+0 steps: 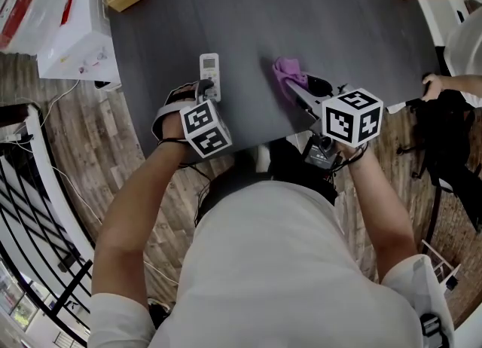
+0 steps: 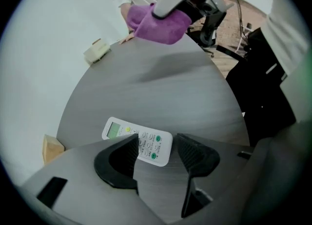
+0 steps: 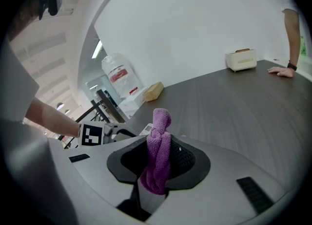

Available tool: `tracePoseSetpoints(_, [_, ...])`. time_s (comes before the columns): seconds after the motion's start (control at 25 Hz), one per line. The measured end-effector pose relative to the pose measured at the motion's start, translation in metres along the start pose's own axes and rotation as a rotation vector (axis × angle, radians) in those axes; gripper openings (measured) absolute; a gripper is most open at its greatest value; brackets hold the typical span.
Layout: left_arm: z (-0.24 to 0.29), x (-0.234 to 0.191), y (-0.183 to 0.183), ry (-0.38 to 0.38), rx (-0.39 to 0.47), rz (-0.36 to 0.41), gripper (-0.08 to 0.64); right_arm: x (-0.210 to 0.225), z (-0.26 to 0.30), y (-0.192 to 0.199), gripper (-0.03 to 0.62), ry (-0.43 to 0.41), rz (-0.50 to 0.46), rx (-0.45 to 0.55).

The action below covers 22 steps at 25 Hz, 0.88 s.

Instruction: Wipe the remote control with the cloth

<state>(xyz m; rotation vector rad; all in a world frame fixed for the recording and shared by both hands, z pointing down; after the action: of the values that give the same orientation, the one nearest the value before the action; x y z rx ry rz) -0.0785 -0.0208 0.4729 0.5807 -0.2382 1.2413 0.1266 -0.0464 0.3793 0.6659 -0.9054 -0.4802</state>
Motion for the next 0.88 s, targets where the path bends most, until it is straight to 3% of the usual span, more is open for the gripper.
tracePoseSetpoints(0.24, [0.008, -0.008, -0.008, -0.001, 0.036, -0.084, 0.235, -0.01, 0.005, 0.003, 0.1, 0.029, -0.054, -0.041])
tracePoseSetpoints(0.36, [0.003, -0.008, -0.007, 0.013, 0.062, -0.136, 0.235, -0.012, 0.0, 0.0, 0.1, 0.07, -0.127, -0.058])
tracePoseSetpoints(0.48, [-0.015, -0.01, -0.002, 0.01, 0.113, -0.253, 0.235, -0.008, -0.01, -0.009, 0.1, 0.135, -0.227, -0.065])
tracePoseSetpoints(0.6, [-0.044, -0.013, 0.0, 0.016, 0.189, -0.445, 0.235, -0.002, -0.031, -0.024, 0.1, 0.204, -0.319, -0.06])
tracePoseSetpoints(0.72, [-0.078, -0.016, 0.006, 0.032, 0.272, -0.7, 0.235, 0.005, -0.058, -0.042, 0.1, 0.274, -0.388, -0.037])
tracePoseSetpoints(0.88, [-0.127, -0.014, 0.015, 0.055, 0.426, -1.088, 0.233, -0.012, -0.084, -0.051, 0.1, 0.246, -0.398, 0.026])
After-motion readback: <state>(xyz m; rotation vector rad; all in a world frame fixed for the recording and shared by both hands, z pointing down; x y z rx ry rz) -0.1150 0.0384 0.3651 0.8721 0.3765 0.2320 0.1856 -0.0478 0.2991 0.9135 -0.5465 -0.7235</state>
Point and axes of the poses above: the fingertips, and each gripper's own axes: z forward along the fingers, x to its right, y out of its underside, the point moved 6 cm from there along -z, backward along the fingers, and after that the axes turned 15 degrees about -y, right-handed, at the moved point
